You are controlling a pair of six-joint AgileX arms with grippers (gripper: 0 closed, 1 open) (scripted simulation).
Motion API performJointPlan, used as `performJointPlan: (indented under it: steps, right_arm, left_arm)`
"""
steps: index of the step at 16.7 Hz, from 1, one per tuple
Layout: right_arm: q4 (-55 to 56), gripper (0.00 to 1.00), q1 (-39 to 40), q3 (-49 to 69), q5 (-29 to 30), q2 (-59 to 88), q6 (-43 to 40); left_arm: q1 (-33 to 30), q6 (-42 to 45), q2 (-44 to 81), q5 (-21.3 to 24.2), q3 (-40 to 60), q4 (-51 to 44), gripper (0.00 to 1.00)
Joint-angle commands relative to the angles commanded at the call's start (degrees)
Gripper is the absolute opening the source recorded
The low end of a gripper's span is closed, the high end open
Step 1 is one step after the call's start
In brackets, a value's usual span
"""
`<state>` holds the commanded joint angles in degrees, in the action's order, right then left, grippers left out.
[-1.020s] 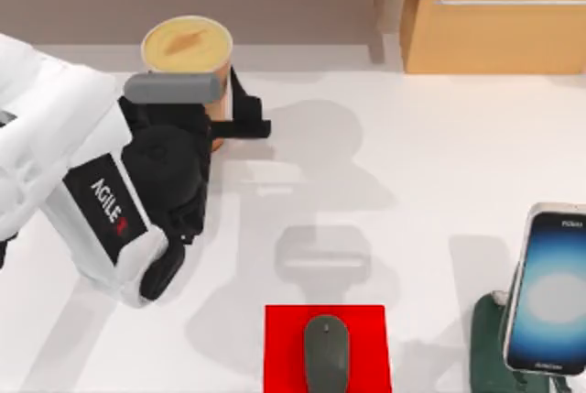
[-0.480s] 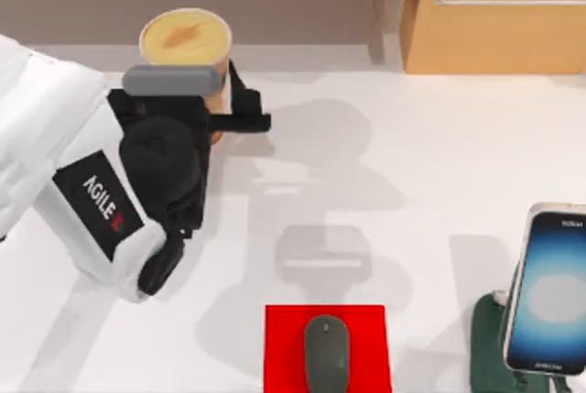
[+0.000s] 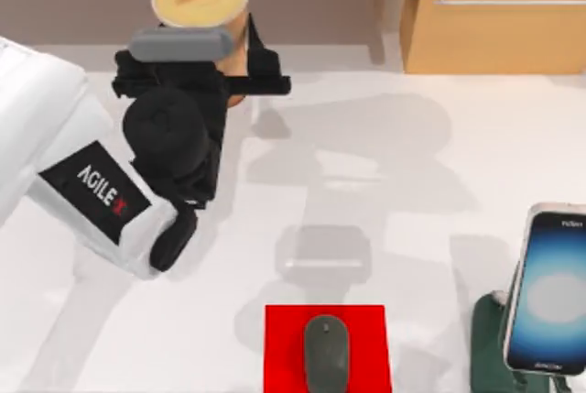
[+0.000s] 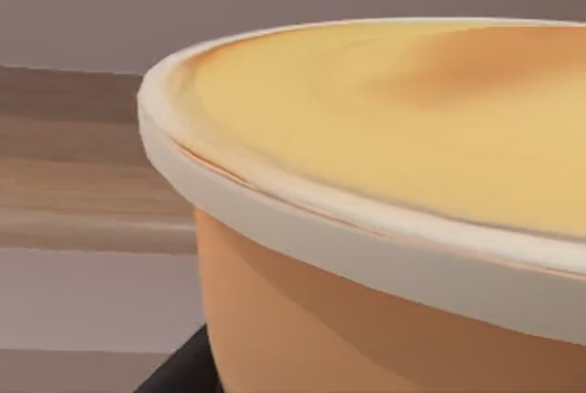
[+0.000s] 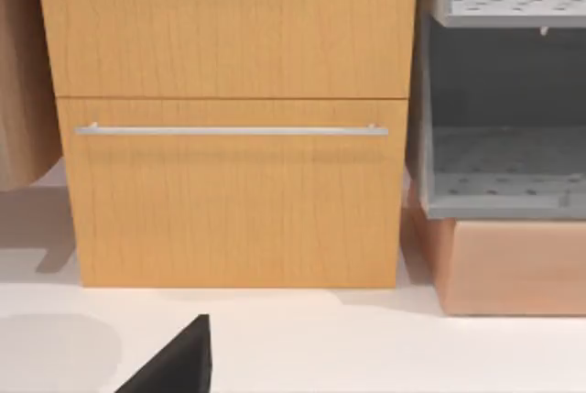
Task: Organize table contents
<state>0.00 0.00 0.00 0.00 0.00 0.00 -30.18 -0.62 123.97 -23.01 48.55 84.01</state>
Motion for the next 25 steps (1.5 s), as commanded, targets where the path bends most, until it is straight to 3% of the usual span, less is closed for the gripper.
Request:
performJointPlan:
  steps: [5,13,25]
  right_arm:
    - [0.0,1.00,0.0,0.0,0.0,0.0,0.0]
    - [0.0,1.00,0.0,0.0,0.0,0.0,0.0]
    - [0.0,1.00,0.0,0.0,0.0,0.0,0.0]
  left_arm:
    - [-3.4,-1.7,-5.9,5.1,3.5,-5.3,0.00]
    - [-3.8,-3.1,-11.5,11.3,11.6,-23.6,0.00]
    - [9.3,-0.1,-9.1,8.3,31.1,-46.9,0.00]
